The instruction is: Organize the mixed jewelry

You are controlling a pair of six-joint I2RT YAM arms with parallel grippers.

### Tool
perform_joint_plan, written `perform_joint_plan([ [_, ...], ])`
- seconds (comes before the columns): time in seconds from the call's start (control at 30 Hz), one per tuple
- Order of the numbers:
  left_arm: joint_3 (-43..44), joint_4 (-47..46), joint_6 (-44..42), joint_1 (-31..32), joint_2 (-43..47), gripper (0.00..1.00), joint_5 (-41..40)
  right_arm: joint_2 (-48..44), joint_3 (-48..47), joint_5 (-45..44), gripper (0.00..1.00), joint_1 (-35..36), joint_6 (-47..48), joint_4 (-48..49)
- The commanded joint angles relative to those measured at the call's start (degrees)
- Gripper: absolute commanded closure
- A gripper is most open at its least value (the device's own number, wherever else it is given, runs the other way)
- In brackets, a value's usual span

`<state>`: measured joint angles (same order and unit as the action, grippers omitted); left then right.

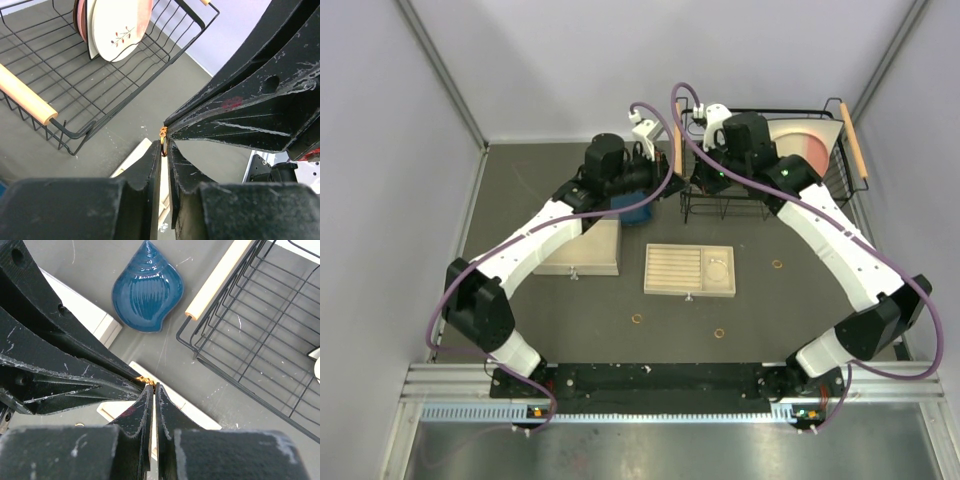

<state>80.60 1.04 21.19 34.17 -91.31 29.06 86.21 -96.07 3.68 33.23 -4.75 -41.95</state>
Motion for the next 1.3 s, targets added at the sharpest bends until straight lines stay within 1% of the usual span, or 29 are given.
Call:
perform_joint_plan([
  [0.0, 2.11, -1.39, 0.43, 0.1, -0.36, 0.88, 0.03, -2.89, -0.61, 0.09, 1.0, 0.61, -0.52, 0.91],
  [0.17, 2.9, -1.21, 0.96, 0.1, -1.15, 1.0, 0.12, -3.16, 0.18, 1.41, 1.0, 0.6, -0.26, 1.08],
  [0.3, 3.43, -1.3, 1.13, 0.19, -1.5, 1.0, 0.38, -4.03, 0.8, 3.52, 1.0, 0.61, 0.62, 1.26],
  [0.37, 3.51, -1.3, 0.35, 0.1, -1.42, 1.0, 0.65, -5.17, 1.32, 3.87, 0.96, 0.69, 1.5, 1.26],
  [0.47, 3.16, -1.21, -0.27, -0.33, -0.98, 1.0, 2.84, -7.89, 1.94, 4.32, 0.77, 0.6, 3.52, 1.26],
  [0.5, 3.08, -1.39, -0.27, -0.68, -0.8, 1.0, 4.76, -8.86, 2.2, 4.49, 0.63, 0.6, 3.87, 1.26],
  [0.53, 2.99, -1.39, -0.27, -1.04, -0.63, 1.0, 5.47, -9.65, 2.73, 4.75, 0.59, 0.52, 4.48, 1.17],
  [0.6, 2.72, -1.82, -0.27, -1.82, -0.19, 1.0, 7.06, -12.2, 3.26, 5.1, 0.54, 0.34, 4.4, 1.17],
  [0.67, 2.02, -2.96, -0.36, -2.79, 0.43, 1.0, 11.0, -13.61, 3.61, 6.07, 0.53, -0.71, 6.42, 1.09],
  [0.7, 1.67, -4.36, -0.53, -3.14, 0.6, 1.0, 12.59, -14.49, 3.61, 8.94, 0.53, -1.5, 6.51, 0.91],
  [0.73, 1.49, -4.99, -1.15, -3.67, 0.78, 1.0, 18.0, -14.93, 3.61, 11.06, 0.53, -3.25, 6.77, 0.82],
  [0.83, 2.37, -6.04, -2.47, -5.17, 0.43, 1.0, 26.46, -15.72, 3.79, 18.71, 0.54, -4.93, 8.78, -0.14],
  [0.87, 2.55, -6.48, -2.21, -5.78, 0.25, 1.0, 31.8, -15.99, 3.87, 19.86, 0.54, -5.11, 9.67, -0.32],
  [0.97, 3.07, -7.71, -1.42, -5.96, 0.16, 1.0, 39.11, -16.34, 4.49, 24.43, 0.54, -5.2, 11.96, -0.85],
  [1.03, 2.29, -9.82, 1.03, -5.96, 0.25, 1.0, 41.86, -15.73, 4.58, 27.33, 0.54, -5.2, 13.01, -1.11],
  [1.07, 1.94, -12.61, 2.18, -6.05, 0.34, 1.0, 43.7, -15.55, 4.49, 28.39, 0.55, -5.11, 13.28, -1.29],
  [1.13, 1.06, -13.87, 3.76, -5.96, 1.04, 1.0, 44.33, -14.68, 4.14, 30.15, 0.55, -5.11, 13.63, -1.55],
  [1.27, 0.53, -14.31, 3.86, -5.96, 1.66, 1.0, 44.51, -13.18, 4.05, 31.99, 0.56, -5.11, 13.89, -1.82],
])
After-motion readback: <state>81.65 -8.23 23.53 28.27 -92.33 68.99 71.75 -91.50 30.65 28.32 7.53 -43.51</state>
